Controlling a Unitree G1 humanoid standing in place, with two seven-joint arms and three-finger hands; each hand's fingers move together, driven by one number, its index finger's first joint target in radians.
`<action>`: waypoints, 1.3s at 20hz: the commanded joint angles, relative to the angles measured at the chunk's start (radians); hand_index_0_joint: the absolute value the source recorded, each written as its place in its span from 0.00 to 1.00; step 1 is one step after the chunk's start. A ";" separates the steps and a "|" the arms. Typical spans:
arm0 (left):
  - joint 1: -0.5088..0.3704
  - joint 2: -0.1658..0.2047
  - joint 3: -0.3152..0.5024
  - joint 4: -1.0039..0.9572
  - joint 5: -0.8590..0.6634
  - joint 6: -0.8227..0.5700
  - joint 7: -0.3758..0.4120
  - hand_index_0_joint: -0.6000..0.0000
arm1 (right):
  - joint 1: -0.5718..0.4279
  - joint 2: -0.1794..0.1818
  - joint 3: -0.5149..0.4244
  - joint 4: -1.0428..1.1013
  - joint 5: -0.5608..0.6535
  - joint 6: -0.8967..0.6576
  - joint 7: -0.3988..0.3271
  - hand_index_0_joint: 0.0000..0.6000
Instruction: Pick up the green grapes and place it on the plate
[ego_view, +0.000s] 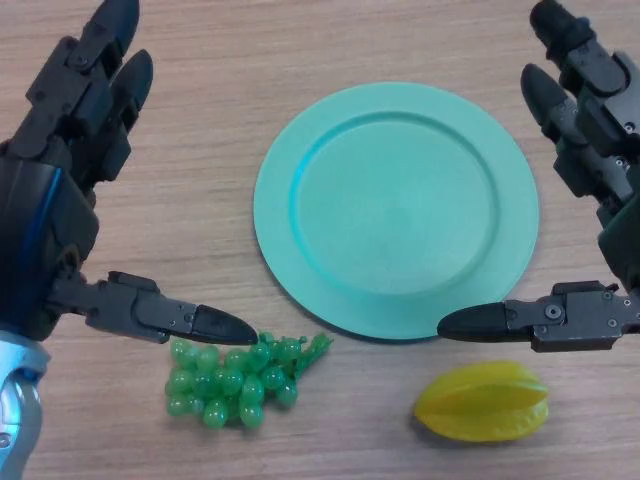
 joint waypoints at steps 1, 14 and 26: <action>-0.012 0.022 0.075 -0.057 -0.018 -0.064 0.027 1.00 | -0.017 -0.001 -0.004 -0.046 0.017 -0.131 -0.038 0.00; 0.239 -0.057 0.108 -0.107 0.027 -0.119 -0.183 1.00 | -0.026 0.009 0.029 -0.037 0.028 -0.124 -0.068 0.00; 0.319 -0.072 0.053 0.578 0.216 -0.950 -0.107 1.00 | -0.045 0.022 0.074 -0.035 -0.008 -0.123 -0.080 0.00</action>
